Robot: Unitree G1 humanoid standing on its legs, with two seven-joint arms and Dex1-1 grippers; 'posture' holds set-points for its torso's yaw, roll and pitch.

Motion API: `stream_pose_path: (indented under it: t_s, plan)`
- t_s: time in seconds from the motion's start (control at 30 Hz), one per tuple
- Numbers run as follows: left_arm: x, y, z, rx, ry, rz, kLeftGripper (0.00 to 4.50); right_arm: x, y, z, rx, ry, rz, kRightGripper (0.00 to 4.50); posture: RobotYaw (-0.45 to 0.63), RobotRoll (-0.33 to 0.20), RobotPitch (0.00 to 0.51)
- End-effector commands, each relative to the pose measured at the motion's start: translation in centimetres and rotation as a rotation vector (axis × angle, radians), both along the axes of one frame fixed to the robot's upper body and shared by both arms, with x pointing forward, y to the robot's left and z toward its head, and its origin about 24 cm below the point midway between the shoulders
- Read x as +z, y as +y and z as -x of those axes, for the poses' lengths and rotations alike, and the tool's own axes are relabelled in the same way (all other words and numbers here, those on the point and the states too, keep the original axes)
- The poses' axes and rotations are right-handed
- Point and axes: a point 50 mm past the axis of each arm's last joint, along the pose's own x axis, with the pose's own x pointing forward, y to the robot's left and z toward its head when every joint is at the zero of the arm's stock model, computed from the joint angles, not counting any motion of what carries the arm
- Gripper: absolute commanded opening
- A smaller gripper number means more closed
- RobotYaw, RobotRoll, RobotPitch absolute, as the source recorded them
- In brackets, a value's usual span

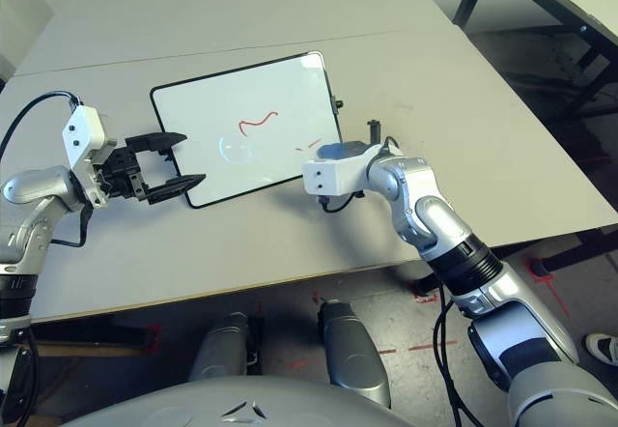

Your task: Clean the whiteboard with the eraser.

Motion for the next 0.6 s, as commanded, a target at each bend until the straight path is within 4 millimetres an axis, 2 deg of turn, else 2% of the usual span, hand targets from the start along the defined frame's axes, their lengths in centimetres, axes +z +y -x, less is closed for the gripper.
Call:
stream_pose_path:
  t_s: [0.03,0.2,0.6]
  plan:
    - [-0.3,-0.1,-0.1,-0.004,0.009,-0.015,4.5,0.3,-0.5,-0.4,-0.038,-0.012,-0.016,0.22,-0.14,0.0,0.134]
    - [-0.3,-0.1,-0.1,-0.005,0.01,-0.015,4.5,0.5,0.4,-0.3,-0.017,-0.018,-0.029,0.21,-0.13,0.0,0.136]
    - [-0.1,-0.1,0.0,-0.009,0.014,-0.023,4.5,0.3,4.1,-0.2,0.09,-0.006,-0.03,0.21,-0.13,0.0,0.148]
